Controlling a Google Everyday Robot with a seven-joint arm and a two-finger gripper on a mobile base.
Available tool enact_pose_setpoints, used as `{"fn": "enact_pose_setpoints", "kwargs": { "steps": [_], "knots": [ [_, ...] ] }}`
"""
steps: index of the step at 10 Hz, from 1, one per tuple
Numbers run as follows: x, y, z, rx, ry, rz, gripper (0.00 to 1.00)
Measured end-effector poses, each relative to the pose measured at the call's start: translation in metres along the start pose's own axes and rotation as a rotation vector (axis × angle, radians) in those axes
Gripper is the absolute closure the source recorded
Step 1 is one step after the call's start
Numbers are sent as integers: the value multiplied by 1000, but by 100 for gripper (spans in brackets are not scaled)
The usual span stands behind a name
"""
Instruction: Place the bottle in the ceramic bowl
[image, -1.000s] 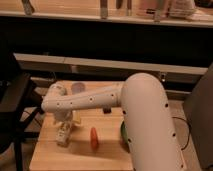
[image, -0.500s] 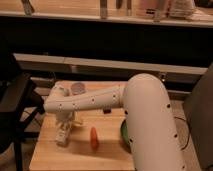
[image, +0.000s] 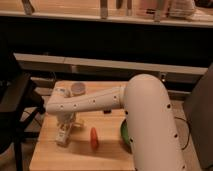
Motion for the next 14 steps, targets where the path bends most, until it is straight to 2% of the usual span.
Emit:
{"fn": "enact_pose_setpoints", "kwargs": {
  "steps": [3,6,11,14],
  "knots": [
    [-3,-3,2,-2,0,-3,21],
    [-3,2,3,-5,1,4,27],
    [-5,3,3,-8,3,13,61],
    [-5,7,-2,-13,8,24,92]
  ]
}}
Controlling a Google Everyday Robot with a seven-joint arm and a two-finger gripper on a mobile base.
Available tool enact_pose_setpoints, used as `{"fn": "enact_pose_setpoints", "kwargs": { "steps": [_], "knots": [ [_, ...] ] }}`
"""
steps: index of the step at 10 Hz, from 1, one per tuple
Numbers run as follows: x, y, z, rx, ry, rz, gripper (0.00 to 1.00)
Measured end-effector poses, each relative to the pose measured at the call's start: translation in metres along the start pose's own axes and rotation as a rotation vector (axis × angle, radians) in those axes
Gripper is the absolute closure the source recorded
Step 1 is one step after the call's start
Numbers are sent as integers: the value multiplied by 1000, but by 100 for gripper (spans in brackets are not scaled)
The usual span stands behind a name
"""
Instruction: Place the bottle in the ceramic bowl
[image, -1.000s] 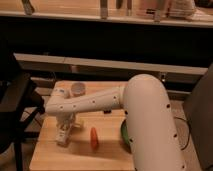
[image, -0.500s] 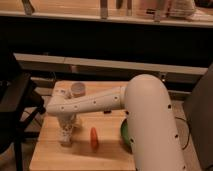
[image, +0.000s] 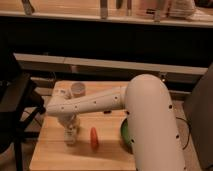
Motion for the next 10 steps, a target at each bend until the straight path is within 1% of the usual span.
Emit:
{"fn": "enact_pose_setpoints", "kwargs": {
  "steps": [1,2,6,8,10],
  "knots": [
    [1,1,-5,-1,4,3,97],
    [1,3,-10,-2,6,7,100],
    [2,10,-18,-6,12,20,100],
    [5,18,-27,-3,16,35,100],
    [4,20,-33,-2,20,36,100]
  ]
}}
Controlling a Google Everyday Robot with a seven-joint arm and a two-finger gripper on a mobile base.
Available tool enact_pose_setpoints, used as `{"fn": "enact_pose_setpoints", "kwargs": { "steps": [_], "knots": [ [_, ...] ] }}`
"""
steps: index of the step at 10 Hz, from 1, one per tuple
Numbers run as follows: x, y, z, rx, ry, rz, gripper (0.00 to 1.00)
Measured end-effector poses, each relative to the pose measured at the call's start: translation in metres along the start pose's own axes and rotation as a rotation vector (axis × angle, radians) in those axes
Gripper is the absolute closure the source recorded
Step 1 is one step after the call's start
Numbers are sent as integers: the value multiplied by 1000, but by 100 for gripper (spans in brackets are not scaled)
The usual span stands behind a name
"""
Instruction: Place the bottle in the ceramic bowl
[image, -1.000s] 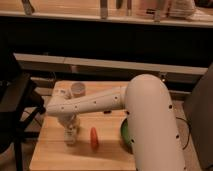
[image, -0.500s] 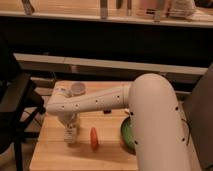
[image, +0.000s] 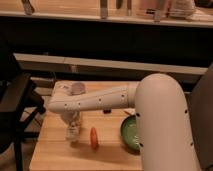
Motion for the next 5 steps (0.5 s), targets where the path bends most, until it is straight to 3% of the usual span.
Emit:
{"fn": "enact_pose_setpoints", "kwargs": {
  "steps": [5],
  "knots": [
    [10,22,-19,3,14,35,100]
  ]
}}
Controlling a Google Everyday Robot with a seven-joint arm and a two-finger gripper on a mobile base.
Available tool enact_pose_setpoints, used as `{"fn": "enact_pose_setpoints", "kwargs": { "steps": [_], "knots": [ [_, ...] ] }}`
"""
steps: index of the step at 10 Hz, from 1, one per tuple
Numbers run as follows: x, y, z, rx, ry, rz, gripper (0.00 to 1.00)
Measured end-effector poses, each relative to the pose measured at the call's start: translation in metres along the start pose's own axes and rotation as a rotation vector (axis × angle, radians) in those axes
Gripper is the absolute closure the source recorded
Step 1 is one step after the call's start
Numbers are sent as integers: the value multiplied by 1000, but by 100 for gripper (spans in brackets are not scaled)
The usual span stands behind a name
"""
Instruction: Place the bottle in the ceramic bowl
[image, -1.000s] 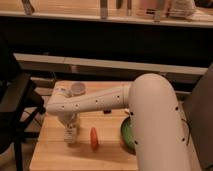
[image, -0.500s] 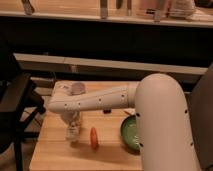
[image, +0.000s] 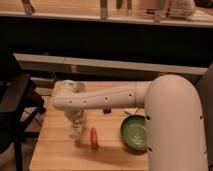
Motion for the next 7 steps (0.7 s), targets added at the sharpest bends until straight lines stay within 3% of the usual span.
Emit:
{"fn": "enact_pose_setpoints", "kwargs": {
  "steps": [5,7],
  "knots": [
    [10,19,-18,20,9,39,100],
    [18,44,-26,27,18,78,100]
  ]
}}
